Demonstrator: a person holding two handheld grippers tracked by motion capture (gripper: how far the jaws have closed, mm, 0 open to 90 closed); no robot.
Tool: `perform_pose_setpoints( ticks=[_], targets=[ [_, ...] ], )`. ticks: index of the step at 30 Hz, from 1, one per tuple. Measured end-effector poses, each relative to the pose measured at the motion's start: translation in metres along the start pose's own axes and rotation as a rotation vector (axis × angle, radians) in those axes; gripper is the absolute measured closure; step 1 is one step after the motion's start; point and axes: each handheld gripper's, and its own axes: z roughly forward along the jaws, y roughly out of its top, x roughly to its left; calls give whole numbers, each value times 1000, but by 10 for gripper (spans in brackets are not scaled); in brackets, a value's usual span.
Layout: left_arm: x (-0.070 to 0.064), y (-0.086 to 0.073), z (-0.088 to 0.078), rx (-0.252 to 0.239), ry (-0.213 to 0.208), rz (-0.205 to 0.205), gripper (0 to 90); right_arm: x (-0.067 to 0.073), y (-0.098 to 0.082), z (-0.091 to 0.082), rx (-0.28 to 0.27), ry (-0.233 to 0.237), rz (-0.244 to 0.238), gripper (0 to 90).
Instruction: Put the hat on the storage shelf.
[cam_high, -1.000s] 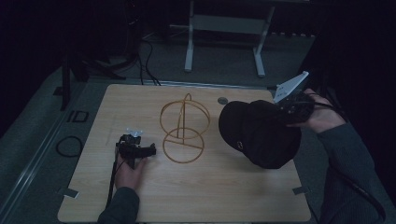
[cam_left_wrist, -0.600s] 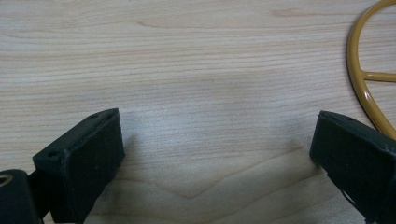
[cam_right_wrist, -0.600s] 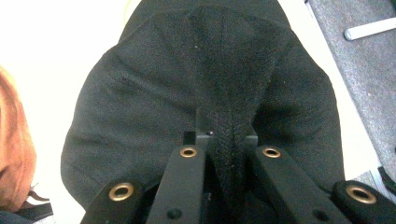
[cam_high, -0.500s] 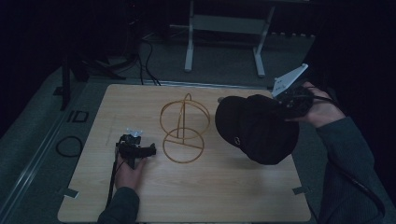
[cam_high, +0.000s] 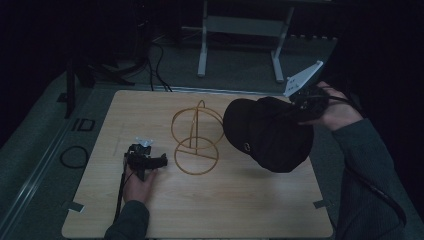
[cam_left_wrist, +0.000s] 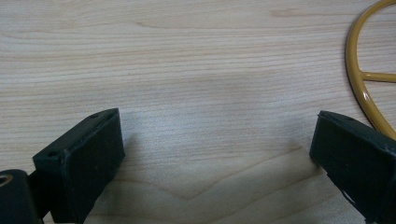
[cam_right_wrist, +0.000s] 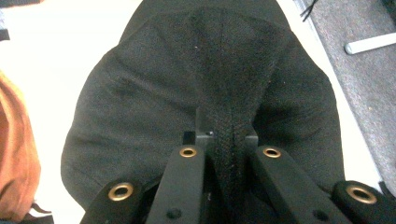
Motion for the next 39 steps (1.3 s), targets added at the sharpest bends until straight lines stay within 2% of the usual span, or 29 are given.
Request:
perform_pose_setpoints(
  ticks=[11,19,27,35,39],
  targets=[
    [0,0,0,-1,0,0,25,-3,14,0,-40,1,-1,859],
    [0,0,0,0,0,1,25,-4,17,1,-112,6,7,859],
    [0,0,0,2,-2,2,25,-4,18,6,-178,-13,21,863],
    [0,0,0,2,-2,2,25,-5,19,13,-247,2,39,864],
    [0,0,0,2,-2,2,25,-5,16,16,-305,13,54,866]
  ],
)
